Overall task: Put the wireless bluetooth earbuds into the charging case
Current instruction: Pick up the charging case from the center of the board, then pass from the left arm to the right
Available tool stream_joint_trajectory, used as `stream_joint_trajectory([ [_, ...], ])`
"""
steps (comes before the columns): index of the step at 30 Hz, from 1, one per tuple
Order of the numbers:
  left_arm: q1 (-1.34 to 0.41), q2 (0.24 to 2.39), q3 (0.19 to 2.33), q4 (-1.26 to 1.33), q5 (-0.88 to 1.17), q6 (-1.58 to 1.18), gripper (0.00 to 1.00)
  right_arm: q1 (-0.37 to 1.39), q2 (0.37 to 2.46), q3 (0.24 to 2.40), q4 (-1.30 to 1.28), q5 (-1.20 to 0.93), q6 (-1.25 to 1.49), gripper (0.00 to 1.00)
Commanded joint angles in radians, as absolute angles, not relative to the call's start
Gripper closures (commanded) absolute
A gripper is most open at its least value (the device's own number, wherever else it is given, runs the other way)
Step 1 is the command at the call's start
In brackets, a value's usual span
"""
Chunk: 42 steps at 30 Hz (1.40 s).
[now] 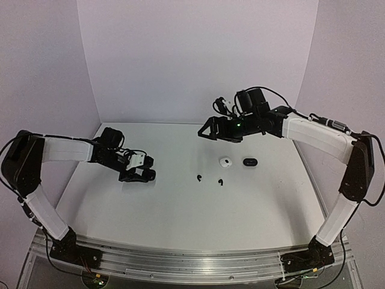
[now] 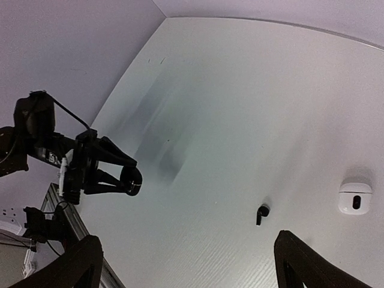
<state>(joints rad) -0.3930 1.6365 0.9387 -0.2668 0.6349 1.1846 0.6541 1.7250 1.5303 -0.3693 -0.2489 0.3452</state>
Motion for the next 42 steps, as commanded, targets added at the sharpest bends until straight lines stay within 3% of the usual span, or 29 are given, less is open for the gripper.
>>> stream_joint_trajectory([
  [1,-0.418,1.398,0.852,0.001,0.705,1.272,0.81,0.741,1.8,1.56,-0.244,-0.323,0.424,0.02],
  [17,-0.481,1.239,0.807,0.043,0.657,1.341,0.81,0.924,1.975,1.646,0.04,-0.411,0.479,0.14],
  [23,-0.489,1.229,0.812,0.049,0.679,1.324,0.82,0.931,2.02,1.668,0.052,-0.37,0.503,0.27],
  [32,-0.495,1.225,0.809,0.046,0.681,1.318,0.82,0.93,2.058,1.71,0.06,-0.415,0.492,0.72],
  [35,-0.497,1.224,0.808,0.046,0.682,1.318,0.82,0.931,2.056,1.707,0.061,-0.419,0.486,0.97],
  [38,-0.497,1.226,0.813,0.053,0.678,1.298,0.81,0.931,2.052,1.708,0.06,-0.435,0.478,1.0],
  [39,-0.497,1.229,0.819,0.053,0.673,1.286,0.78,0.931,2.048,1.705,0.06,-0.443,0.471,1.0],
  [40,-0.497,1.232,0.827,0.05,0.667,1.264,0.69,0.931,2.043,1.702,0.061,-0.449,0.463,1.0],
  [42,-0.497,1.239,0.849,0.04,0.653,1.197,0.43,0.93,2.018,1.69,0.061,-0.453,0.44,1.0],
])
